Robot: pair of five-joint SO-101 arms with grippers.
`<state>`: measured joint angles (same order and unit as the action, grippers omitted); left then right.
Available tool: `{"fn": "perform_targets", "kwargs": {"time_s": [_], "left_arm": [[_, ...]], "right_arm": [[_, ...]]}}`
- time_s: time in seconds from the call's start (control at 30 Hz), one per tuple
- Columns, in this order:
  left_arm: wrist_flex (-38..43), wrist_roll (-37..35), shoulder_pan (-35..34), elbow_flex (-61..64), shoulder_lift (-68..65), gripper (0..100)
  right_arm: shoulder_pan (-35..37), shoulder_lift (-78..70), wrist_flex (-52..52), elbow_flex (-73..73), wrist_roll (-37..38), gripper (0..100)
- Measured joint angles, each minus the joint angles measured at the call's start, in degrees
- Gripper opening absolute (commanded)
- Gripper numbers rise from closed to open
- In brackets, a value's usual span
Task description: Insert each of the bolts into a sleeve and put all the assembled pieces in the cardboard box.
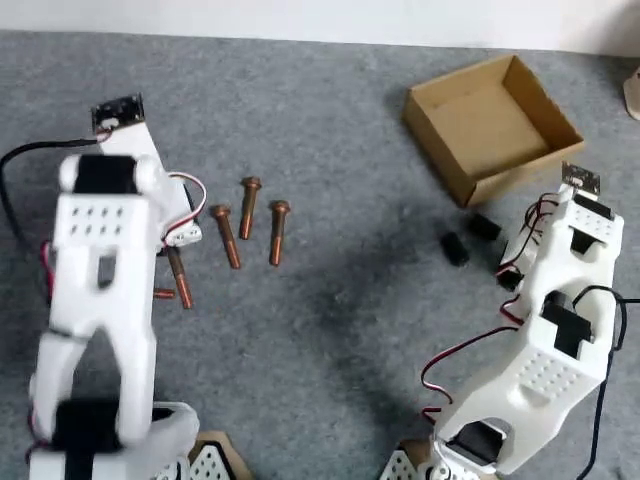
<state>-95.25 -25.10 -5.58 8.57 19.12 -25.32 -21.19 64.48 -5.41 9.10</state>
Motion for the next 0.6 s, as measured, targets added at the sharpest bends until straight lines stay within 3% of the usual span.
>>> {"fn": "perform_targets", "kwargs": {"time_s": [0.27,0.43,0.6], "left_arm": [[3.34,0.0,0.88,12.13,19.69,1],[12.57,0.0,0.88,24.26,30.59,1],[28.31,0.0,0.88,38.68,43.87,1]], "right_arm": [[2.73,12.22,10.37,-0.18,0.0,0.5],[6.33,20.04,14.59,-0.18,0.0,0.5],[10.37,28.04,17.85,-0.18,0.0,0.5]]}}
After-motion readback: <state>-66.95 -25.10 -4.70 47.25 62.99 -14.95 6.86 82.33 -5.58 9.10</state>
